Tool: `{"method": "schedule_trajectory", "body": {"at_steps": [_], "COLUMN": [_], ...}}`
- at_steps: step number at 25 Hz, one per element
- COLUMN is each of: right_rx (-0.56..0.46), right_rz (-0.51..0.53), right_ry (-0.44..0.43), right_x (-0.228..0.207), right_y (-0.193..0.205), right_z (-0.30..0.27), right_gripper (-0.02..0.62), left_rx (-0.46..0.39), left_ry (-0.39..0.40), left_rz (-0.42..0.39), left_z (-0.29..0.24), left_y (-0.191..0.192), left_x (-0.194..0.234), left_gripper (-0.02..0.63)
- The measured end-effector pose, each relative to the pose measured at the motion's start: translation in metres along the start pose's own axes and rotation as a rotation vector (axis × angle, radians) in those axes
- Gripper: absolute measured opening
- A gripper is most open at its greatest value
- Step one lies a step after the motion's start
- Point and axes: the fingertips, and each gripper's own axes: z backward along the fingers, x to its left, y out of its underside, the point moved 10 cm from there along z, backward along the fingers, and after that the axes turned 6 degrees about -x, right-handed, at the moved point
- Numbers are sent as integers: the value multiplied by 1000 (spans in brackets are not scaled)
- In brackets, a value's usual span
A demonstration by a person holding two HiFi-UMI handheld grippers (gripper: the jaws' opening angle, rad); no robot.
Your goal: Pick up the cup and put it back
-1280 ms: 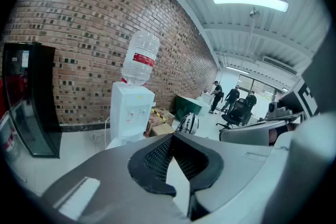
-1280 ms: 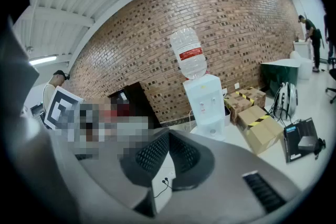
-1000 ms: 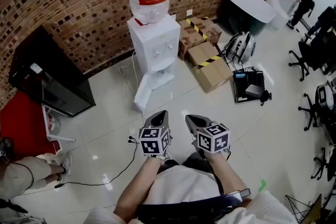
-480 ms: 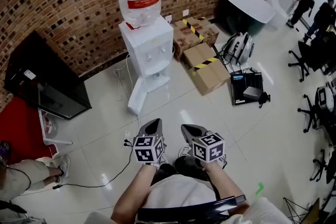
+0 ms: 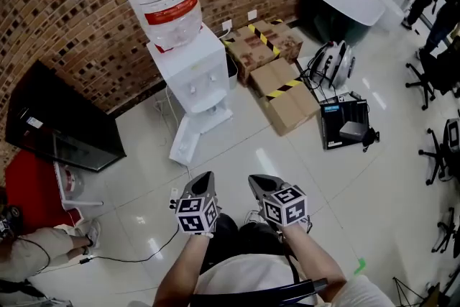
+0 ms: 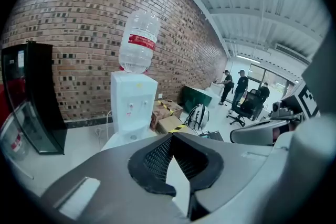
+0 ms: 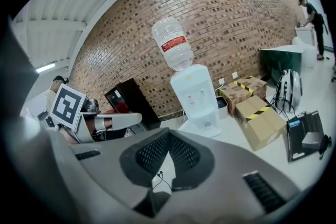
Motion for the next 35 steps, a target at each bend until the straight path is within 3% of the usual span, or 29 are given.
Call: {"method": "schedule_trajectory", "body": {"at_steps": [7,15,25,27,35], "right_rx": [-8,-48,-107,-113,-152], "right_rz": [-38,-66,-39,-34,-59], "right_ry": [1,8,20,0,-102], "right_x": [-59,-157,-277,-291,-319], "right_y": [-4,11,98,113,150], "right_z": [-62,-175,-339,-365,-446], "right_gripper": [11,11,12,11,11], "left_rx": [16,57,25,41,77], "left_ry": [-45,-42,-87,-106,-189], "left_rz": [20,-35,-101,-99,-118], "left_z": [-71,-220,-449,-486,-601], "left_y": [14,56,202,227,296], "left_x": [27,84,216,241,314], "left_gripper": [0,7,206,266,399]}}
